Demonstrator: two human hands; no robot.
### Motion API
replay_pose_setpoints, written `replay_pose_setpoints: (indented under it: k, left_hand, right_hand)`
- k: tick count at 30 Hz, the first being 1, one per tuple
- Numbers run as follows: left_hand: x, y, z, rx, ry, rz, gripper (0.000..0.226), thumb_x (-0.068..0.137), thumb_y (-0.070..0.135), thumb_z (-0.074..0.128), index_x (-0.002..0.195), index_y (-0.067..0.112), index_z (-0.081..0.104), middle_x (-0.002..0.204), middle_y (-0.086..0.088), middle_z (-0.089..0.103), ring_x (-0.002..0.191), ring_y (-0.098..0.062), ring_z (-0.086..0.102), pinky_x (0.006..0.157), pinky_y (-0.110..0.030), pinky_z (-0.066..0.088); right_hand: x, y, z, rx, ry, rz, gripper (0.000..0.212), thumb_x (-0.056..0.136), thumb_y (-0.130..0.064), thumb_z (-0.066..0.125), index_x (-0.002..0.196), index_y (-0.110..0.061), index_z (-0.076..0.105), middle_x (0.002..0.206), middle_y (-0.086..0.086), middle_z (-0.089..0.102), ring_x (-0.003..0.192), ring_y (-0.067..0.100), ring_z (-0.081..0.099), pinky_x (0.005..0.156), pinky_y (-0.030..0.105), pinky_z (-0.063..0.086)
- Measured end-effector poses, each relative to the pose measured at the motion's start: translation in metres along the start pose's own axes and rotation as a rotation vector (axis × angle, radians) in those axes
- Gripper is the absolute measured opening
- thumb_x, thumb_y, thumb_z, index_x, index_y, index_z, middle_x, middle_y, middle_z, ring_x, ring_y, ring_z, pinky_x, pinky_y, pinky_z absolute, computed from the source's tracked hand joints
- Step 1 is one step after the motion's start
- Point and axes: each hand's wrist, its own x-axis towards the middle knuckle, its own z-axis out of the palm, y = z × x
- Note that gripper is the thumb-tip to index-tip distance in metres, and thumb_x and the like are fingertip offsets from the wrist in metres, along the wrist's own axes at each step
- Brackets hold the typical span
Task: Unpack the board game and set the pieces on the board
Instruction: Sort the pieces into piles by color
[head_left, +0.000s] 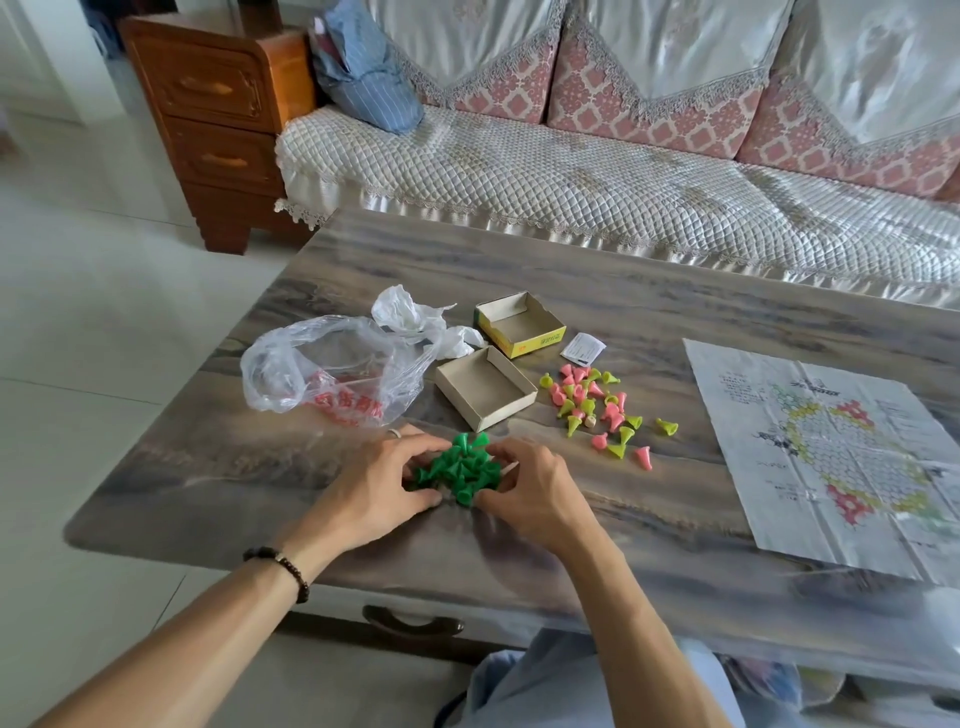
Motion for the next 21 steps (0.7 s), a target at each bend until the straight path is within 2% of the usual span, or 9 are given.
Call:
replay_pose_setpoints:
  k: [4,6,9,13,17,21]
  left_hand:
    - [0.003,-0.001,0.001,0.037,0.001,0.021,0.048,0.074,0.02,0.083,0.119,0.027,0.067,0.111,0.017,0.062,0.09,0.005,0.058,0.082,-0.018,0.048]
    - [0.004,-0.002,0.0,0.045,-0.004,0.046,0.047,0.073,0.024,0.084,0.117,0.028,0.068,0.109,0.02,0.061,0.092,0.002,0.06,0.08,-0.019,0.048]
    - [0.006,-0.004,-0.002,0.077,0.016,0.069,0.046,0.07,0.04,0.083,0.113,0.03,0.069,0.108,0.022,0.061,0.09,0.004,0.059,0.078,-0.018,0.048]
    - [0.016,0.002,0.002,0.072,0.085,0.076,0.049,0.071,0.063,0.06,0.104,0.03,0.071,0.101,0.02,0.063,0.088,0.0,0.061,0.076,-0.026,0.052]
    - [0.036,0.021,0.016,0.021,0.128,0.117,0.046,0.075,0.058,0.052,0.098,0.024,0.073,0.087,0.015,0.062,0.078,-0.004,0.061,0.07,-0.033,0.054]
    - [0.061,0.044,0.033,0.062,0.061,0.175,0.029,0.082,0.044,0.063,0.103,0.026,0.071,0.087,0.013,0.059,0.079,0.0,0.057,0.07,-0.034,0.054]
  right_hand:
    - [-0.001,0.001,0.001,0.004,0.0,-0.003,0.048,0.066,-0.026,0.072,0.114,-0.022,0.064,0.105,-0.003,0.059,0.083,0.013,0.063,0.075,0.027,0.054]
    - [-0.003,0.004,-0.002,0.002,0.009,-0.004,0.046,0.068,-0.026,0.072,0.113,-0.023,0.063,0.106,-0.003,0.058,0.084,0.011,0.063,0.076,0.026,0.054]
    - [-0.006,0.008,-0.008,-0.013,0.04,0.01,0.045,0.074,-0.026,0.072,0.118,-0.02,0.061,0.109,-0.002,0.057,0.083,0.011,0.062,0.076,0.024,0.052]
    - [-0.012,0.018,-0.015,-0.016,0.104,0.042,0.038,0.083,-0.029,0.067,0.119,-0.016,0.061,0.109,-0.002,0.058,0.073,0.003,0.059,0.067,0.014,0.047]
    - [-0.015,0.034,-0.027,-0.022,0.19,0.079,0.032,0.086,-0.025,0.064,0.115,-0.013,0.064,0.104,-0.002,0.062,0.071,-0.003,0.055,0.062,0.007,0.042]
    - [-0.016,0.052,-0.042,-0.024,0.296,0.124,0.027,0.083,-0.018,0.067,0.109,-0.011,0.067,0.092,-0.005,0.063,0.069,-0.002,0.054,0.062,0.003,0.039]
